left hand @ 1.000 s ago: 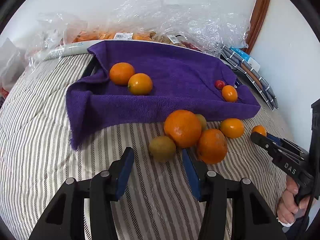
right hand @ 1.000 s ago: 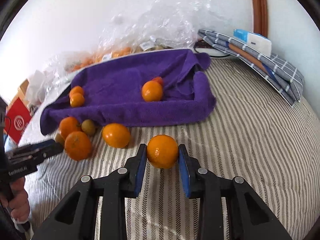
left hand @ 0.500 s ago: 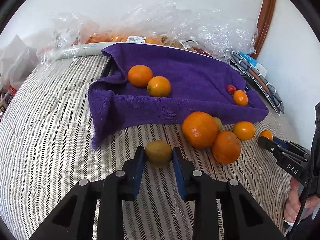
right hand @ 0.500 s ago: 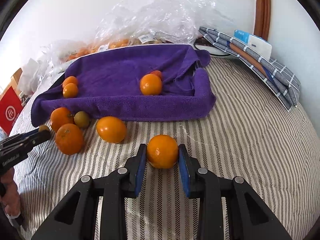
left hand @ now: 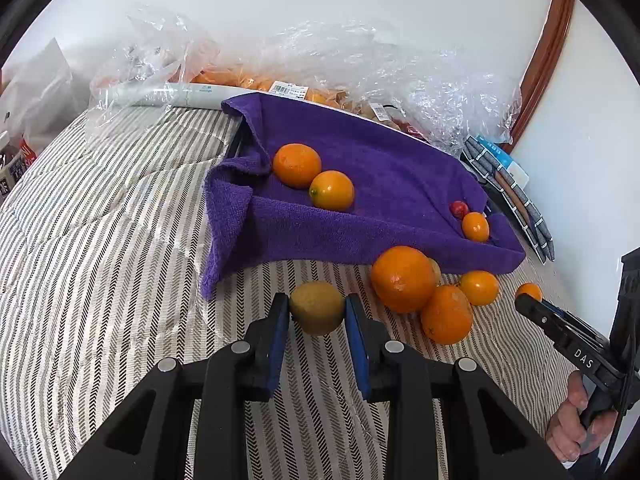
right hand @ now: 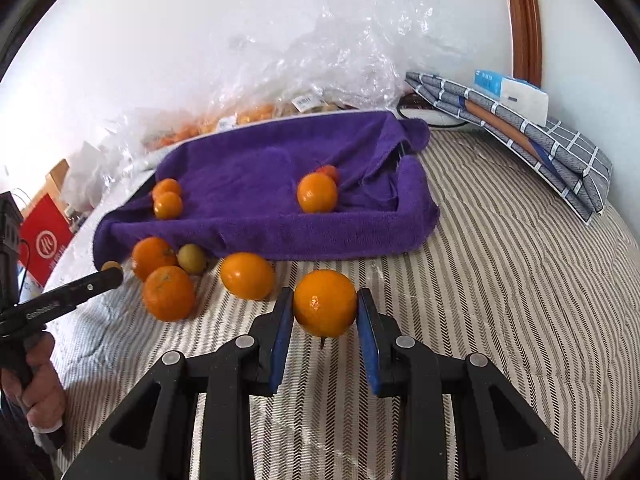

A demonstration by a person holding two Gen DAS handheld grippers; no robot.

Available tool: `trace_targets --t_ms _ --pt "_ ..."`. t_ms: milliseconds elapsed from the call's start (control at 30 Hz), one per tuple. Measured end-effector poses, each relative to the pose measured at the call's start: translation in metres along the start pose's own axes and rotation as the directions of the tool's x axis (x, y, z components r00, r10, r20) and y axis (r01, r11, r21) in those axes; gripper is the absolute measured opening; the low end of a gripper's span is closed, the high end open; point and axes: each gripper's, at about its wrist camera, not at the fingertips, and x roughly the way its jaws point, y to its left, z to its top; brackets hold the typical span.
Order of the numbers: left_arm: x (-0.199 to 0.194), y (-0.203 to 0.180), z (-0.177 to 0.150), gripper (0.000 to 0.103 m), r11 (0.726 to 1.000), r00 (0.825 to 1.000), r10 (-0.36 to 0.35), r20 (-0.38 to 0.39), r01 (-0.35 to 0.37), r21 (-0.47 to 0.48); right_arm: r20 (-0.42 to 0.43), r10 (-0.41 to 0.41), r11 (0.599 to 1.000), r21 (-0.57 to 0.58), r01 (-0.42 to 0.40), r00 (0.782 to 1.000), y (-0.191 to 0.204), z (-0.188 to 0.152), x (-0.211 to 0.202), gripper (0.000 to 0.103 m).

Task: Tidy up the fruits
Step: 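Lift the held orange and green fruit above the bed with both grippers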

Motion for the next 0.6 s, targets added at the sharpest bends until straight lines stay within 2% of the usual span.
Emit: trace_targets --t_ms 133,267,433,600 --pt "-0.005 0.000 0.001 0.027 1.000 0.999 -0.010 0.032 0.010 -0.005 -0.006 -0.024 1.000 0.002 0.024 1.000 0.001 0.000 0.001 0.031" --pt "-0.009 -0.006 0.000 0.027 1.000 0.999 -0.012 0.052 0.011 0.029 -0.006 -0.033 0.999 -0.011 0.033 0.999 0.003 0.000 0.002 0.031" --pt "-0.010 -0.010 0.001 0.027 0.999 0.998 -0.018 0.059 0.015 0.045 0.022 -0.001 1.000 0.015 0.001 1.000 -0.004 -0.001 -0.004 0.031" --pt "-0.018 -0.010 0.001 0.027 0.998 0.995 -0.032 0.098 0.027 0.054 0.041 0.009 0.999 0.033 -0.011 0.999 -0.007 -0.001 -0.007 0.031"
